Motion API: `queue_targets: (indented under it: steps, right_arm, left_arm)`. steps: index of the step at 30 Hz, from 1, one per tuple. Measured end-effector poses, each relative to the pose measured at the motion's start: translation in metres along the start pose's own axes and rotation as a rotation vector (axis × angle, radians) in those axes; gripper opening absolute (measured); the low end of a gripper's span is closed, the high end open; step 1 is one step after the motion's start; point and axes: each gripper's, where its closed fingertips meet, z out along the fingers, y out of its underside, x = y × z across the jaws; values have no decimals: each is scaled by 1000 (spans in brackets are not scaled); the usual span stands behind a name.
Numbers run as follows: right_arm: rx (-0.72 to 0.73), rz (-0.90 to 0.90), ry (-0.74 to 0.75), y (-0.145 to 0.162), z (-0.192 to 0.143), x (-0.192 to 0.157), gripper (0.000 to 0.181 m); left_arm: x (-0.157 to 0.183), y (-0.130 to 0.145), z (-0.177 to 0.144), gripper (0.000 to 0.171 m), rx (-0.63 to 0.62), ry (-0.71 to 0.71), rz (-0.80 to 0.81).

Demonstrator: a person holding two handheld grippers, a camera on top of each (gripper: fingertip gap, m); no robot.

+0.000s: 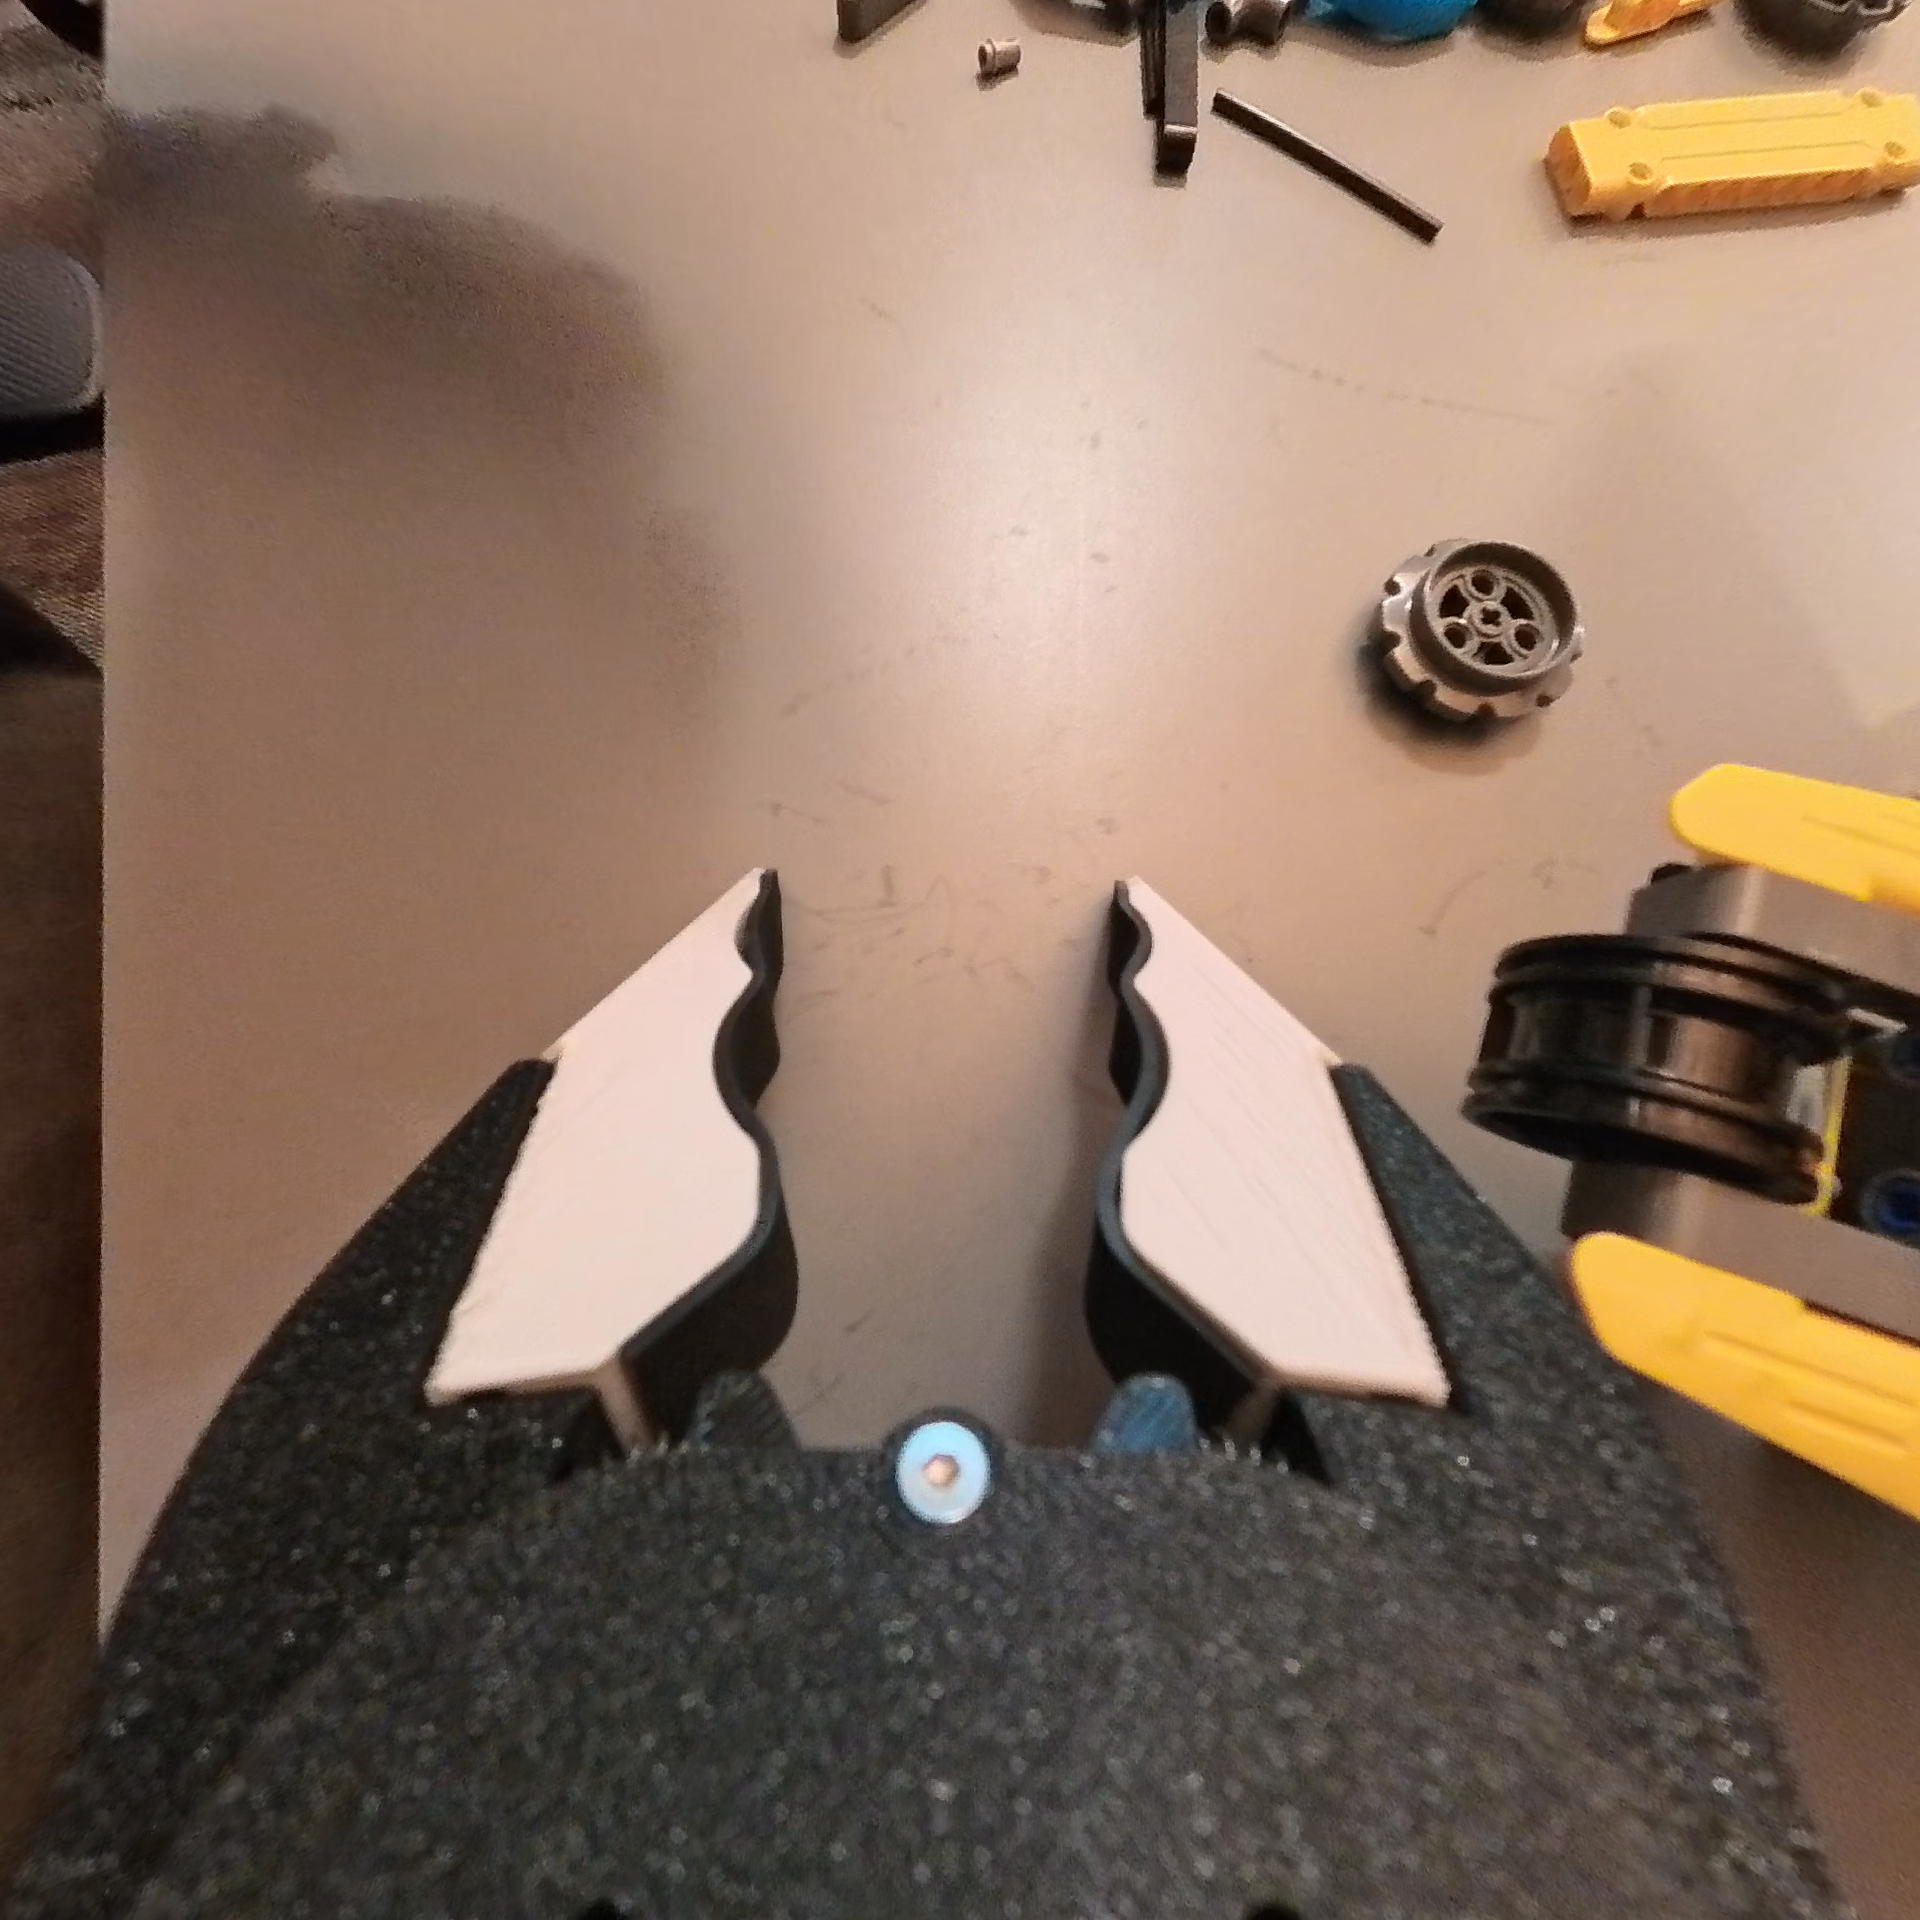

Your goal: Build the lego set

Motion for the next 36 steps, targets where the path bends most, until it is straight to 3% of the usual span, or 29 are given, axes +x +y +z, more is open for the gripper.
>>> queue_targets:
  steps: [5, 15, 21, 26, 32, 36]
  right_arm:
    - [-1, 1, -1, 0, 0, 0, 63]
    - [-1, 2, -1, 0, 0, 0, 63]
    - [-1, 1, 0, 0, 0, 0, 63]
    - [-1, 2, -1, 0, 0, 0, 63]
    - [-1, 3, -1, 0, 0, 0, 63]
    - [0, 5, 3, 0, 0, 1, 63]
  left_arm:
    - [-6, 54, 13, 1, -263, -44, -10]
    - [-9, 93, 48, 1, -407, -41, -39]
    - [-12, 93, 48, 2, -392, -51, -60]
    - [-12, 89, 47, 18, -365, -54, -72]
    - [-21, 50, 30, 22, -116, -81, -122]
    - [-45, 27, 2, 22, 42, -224, -131]
